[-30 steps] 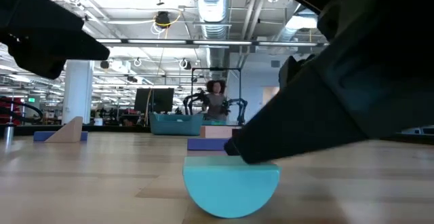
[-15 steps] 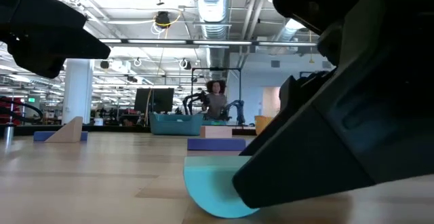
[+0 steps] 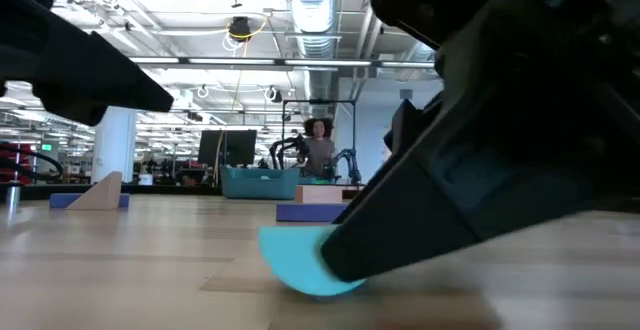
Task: Sort & place blocks by color
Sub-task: Put the light blue block into the dark blue bin
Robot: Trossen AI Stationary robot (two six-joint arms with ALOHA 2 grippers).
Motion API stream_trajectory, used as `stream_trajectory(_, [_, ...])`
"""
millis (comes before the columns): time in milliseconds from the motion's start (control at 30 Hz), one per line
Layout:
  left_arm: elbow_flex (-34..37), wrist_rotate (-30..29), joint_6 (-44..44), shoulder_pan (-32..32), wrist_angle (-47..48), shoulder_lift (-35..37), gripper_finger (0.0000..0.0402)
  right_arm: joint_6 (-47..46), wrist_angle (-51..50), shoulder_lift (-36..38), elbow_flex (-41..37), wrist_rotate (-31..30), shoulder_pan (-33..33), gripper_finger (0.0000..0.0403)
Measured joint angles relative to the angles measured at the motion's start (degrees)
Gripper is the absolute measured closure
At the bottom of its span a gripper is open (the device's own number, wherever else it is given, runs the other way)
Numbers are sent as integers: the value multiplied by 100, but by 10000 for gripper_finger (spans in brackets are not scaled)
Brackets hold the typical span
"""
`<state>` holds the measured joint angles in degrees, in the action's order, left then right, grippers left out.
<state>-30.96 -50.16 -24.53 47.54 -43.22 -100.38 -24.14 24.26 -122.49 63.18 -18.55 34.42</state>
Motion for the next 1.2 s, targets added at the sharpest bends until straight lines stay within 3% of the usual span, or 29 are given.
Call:
stream_trajectory(200, [0,-238,705,-447,235,367,168,527,-1113,723,-21,-90,-350,287])
stream_trajectory(333, [0,-297,1154,-984,1264,1185,168,747,-1694,1465,-428,-253,-666,282])
stream_trajectory(467, [193,-198,1189,-1788,2549,2211,168,813,-1965,2549,-1222,-967,-1051,279])
stream_trajectory(533, [494,108,1353,-2290,2754,2725,168,771,-2046,3170,-1673,-1454,-1259,279])
stream_trajectory(667, [1217,1144,2110,-3333,2296,3642,168,725,-2259,4530,-2353,-2472,-1613,279])
stream_trajectory(833, [1454,2378,2952,-4460,1951,4572,168,1006,-2998,6028,-2357,-4040,-2036,277])
stream_trajectory(900, [1300,2833,3179,-4812,1948,4889,168,1343,-3034,6590,-2275,-4354,-2234,277])
stream_trajectory(1067, [557,3748,3036,-5437,1921,5437,168,1700,-2987,7631,-1921,-4450,-2837,276])
stream_trajectory(1200, [192,3700,2420,-5757,1930,5532,168,1714,-2997,8180,-1756,-4114,-3252,276])
